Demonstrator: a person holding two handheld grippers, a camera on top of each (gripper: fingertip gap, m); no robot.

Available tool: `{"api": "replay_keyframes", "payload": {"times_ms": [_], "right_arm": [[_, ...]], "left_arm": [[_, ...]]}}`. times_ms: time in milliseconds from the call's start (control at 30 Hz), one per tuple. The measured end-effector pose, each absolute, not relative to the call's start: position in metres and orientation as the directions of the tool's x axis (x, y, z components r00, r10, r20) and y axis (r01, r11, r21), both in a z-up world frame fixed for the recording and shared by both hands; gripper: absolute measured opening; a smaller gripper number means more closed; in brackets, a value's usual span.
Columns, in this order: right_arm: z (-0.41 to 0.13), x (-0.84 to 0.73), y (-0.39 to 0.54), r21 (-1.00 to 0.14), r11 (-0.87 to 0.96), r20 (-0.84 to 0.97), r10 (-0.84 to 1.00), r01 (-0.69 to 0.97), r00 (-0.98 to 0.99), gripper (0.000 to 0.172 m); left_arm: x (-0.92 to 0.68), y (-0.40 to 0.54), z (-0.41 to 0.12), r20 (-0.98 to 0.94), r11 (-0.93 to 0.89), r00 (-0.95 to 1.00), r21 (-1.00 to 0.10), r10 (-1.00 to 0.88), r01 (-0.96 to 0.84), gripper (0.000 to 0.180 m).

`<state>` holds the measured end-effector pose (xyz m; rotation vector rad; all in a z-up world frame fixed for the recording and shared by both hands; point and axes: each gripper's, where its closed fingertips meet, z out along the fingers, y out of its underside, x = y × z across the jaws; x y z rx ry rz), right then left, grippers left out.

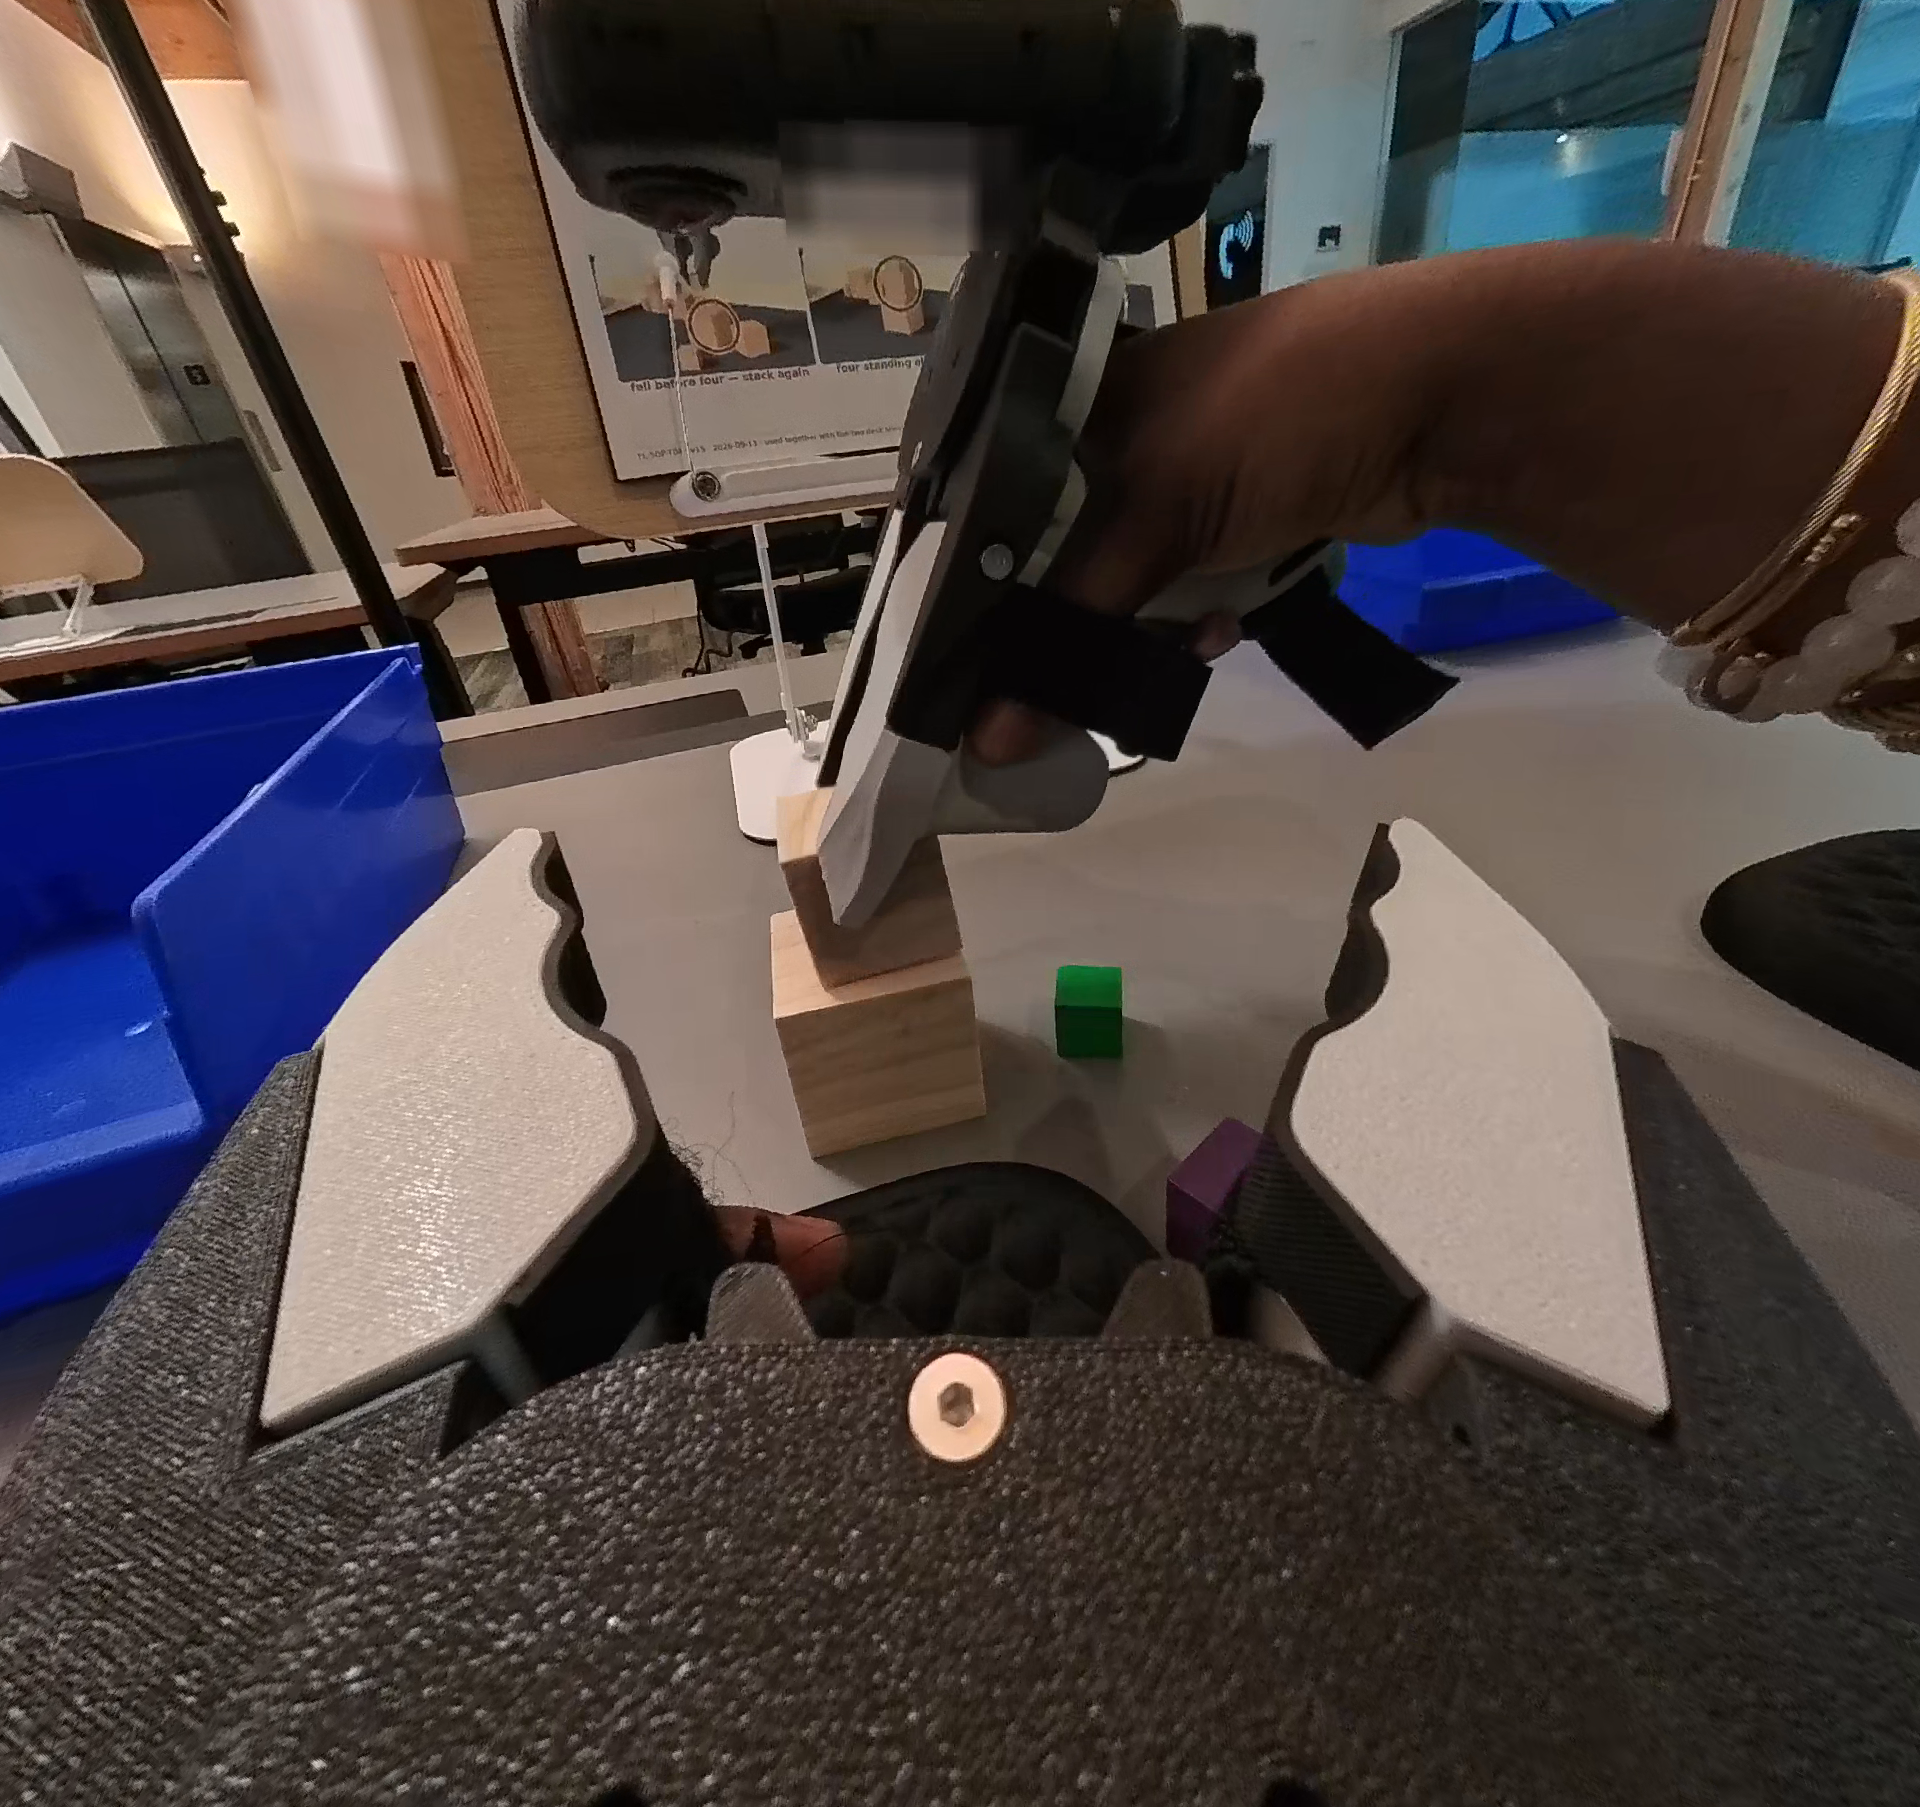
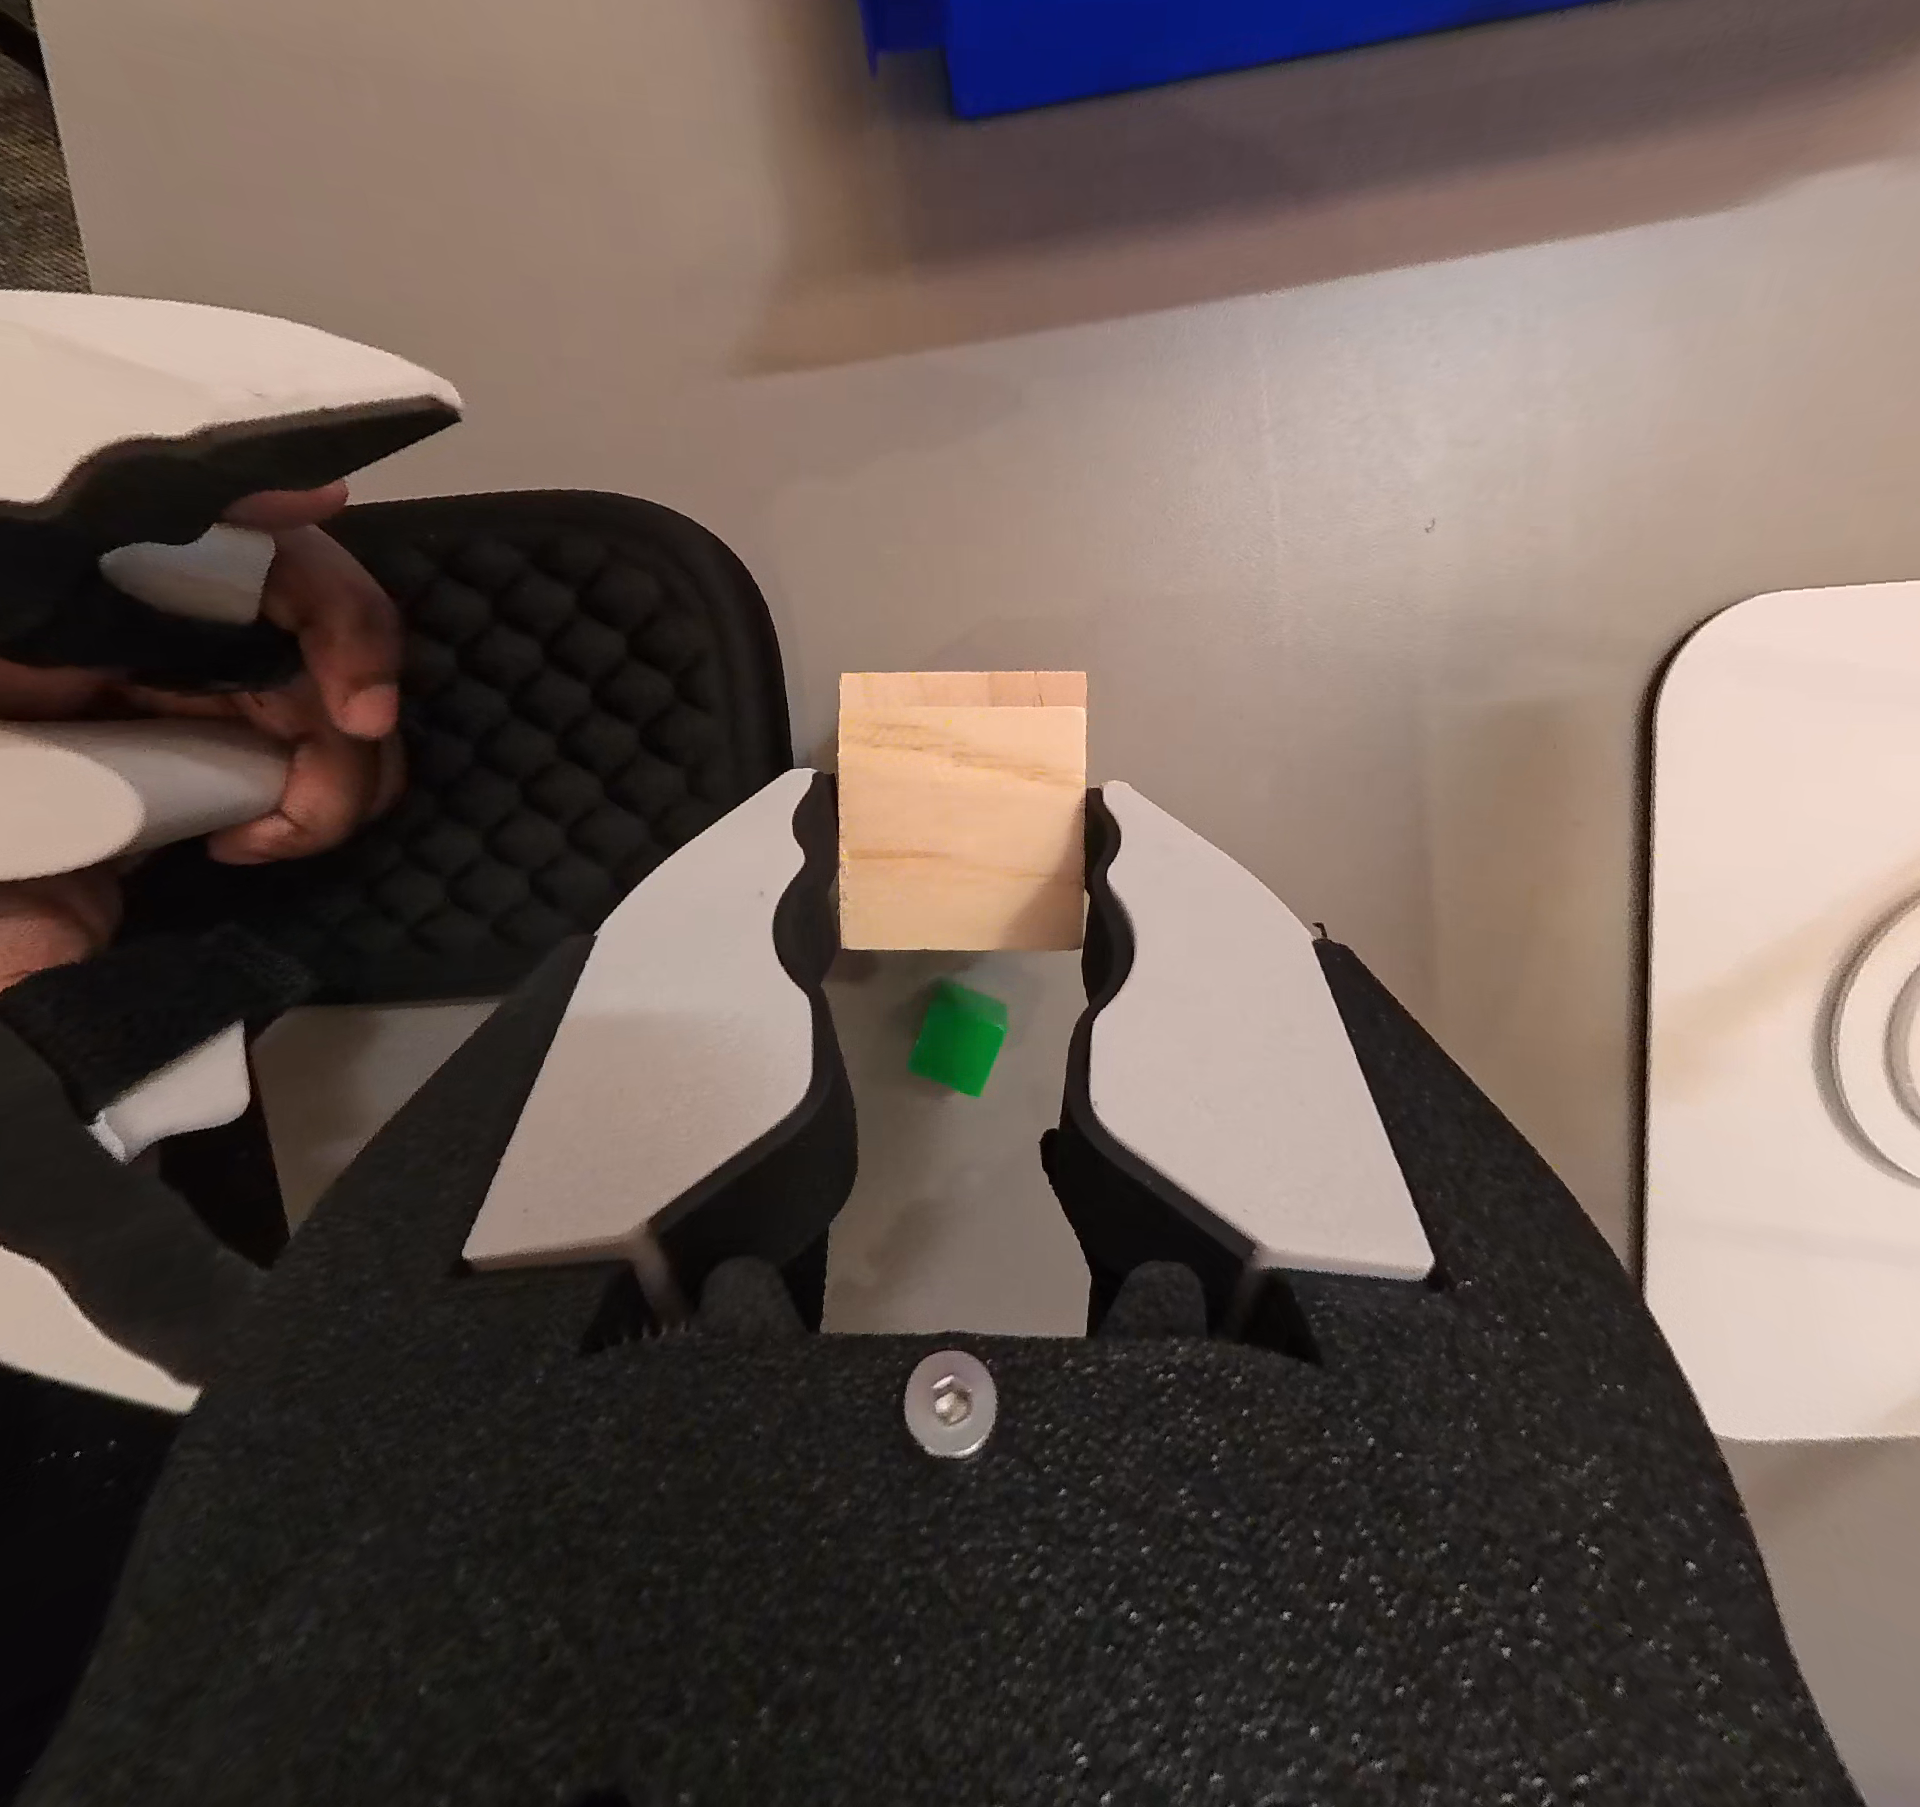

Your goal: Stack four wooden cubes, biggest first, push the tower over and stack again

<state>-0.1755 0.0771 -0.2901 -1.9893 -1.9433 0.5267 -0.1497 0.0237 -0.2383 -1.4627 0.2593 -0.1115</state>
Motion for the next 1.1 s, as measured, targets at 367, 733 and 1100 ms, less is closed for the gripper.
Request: {"api": "replay_keyframes", "payload": {"times_ms": [367,733,1100], "right_arm": [[-0.292,-0.179,0.078,-0.479,-0.041,-0.054,0.998,0.877,0.017,0.044],[-0.275,-0.171,0.082,-0.53,-0.029,-0.019,1.0,0.847,0.022,0.067],[-0.301,-0.099,0.069,-0.507,-0.122,-0.075,0.992,0.853,0.098,0.055]], "left_arm": [[-0.15,0.024,-0.238,-0.101,0.111,0.967,-0.991,-0.233,-0.077,0.136],[-0.149,0.023,-0.237,-0.1,0.116,0.966,-0.99,-0.238,-0.074,0.135],[-0.15,0.024,-0.238,-0.098,0.109,0.967,-0.991,-0.236,-0.074,0.133]]}}
